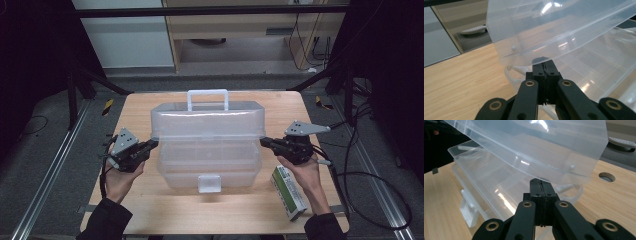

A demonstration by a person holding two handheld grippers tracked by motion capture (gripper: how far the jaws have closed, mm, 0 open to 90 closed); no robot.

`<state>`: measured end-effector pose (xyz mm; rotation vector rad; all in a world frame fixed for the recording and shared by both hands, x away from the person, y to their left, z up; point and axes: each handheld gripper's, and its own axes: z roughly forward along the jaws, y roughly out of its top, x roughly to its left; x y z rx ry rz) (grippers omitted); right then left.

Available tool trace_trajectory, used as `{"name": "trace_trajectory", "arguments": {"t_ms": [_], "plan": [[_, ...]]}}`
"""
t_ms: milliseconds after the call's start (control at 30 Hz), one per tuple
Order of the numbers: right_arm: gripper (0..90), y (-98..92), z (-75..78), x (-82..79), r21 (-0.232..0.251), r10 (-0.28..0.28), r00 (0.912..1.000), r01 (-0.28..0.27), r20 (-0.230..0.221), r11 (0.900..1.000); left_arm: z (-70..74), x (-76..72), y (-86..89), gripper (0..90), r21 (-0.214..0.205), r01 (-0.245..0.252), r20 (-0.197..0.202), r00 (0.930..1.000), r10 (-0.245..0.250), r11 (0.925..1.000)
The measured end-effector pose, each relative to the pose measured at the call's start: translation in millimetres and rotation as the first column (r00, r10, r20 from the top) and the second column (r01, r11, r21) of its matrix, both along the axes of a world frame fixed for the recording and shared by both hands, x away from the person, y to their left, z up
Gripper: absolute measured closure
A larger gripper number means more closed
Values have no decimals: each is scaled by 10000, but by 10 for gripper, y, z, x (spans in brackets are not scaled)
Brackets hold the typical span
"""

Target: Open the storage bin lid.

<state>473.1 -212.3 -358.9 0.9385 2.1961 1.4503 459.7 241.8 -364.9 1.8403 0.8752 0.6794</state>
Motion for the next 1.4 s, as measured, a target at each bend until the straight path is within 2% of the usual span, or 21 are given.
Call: {"name": "trace_trajectory", "arguments": {"t_ms": [467,533,600,700,833,933,1233,1267,1300,1400], "plan": [[900,3,-15,3,-157,6,10000,-7,-52,9999,-80,-8,-13,855,157,22,-32,10000,-22,9999],[900,10,-20,2,-136,87,9999,-88,-63,9999,-106,-26,2,824,190,-24,-85,10000,26,9998],[900,23,-23,-2,-192,122,9999,-123,-34,9997,-147,-45,34,798,386,-280,-77,9996,283,9989],[900,36,-32,-3,-210,165,9998,-166,-77,9996,-172,-29,69,735,442,-574,-30,9983,575,9974],[900,39,-34,-3,-238,166,9998,-167,-70,9996,-159,-6,63,636,557,-609,210,9980,598,9966],[900,40,-34,-3,-254,173,9998,-175,-80,9995,-159,11,43,605,571,-586,291,9979,570,9966],[900,39,-34,-3,-282,175,9998,-177,-98,9994,-122,104,-13,599,526,-399,574,9977,369,9978],[900,39,-34,-3,-282,173,9998,-177,-117,9994,-120,122,-18,603,574,-398,772,9964,353,9976],[900,39,-34,-3,-287,170,9998,-173,-102,9994,-120,123,-23,605,548,-441,643,9971,406,9975],[900,45,-39,-2,-293,182,9997,-186,-134,9994,-104,135,-6,640,461,-474,666,9968,443,9978]]}}
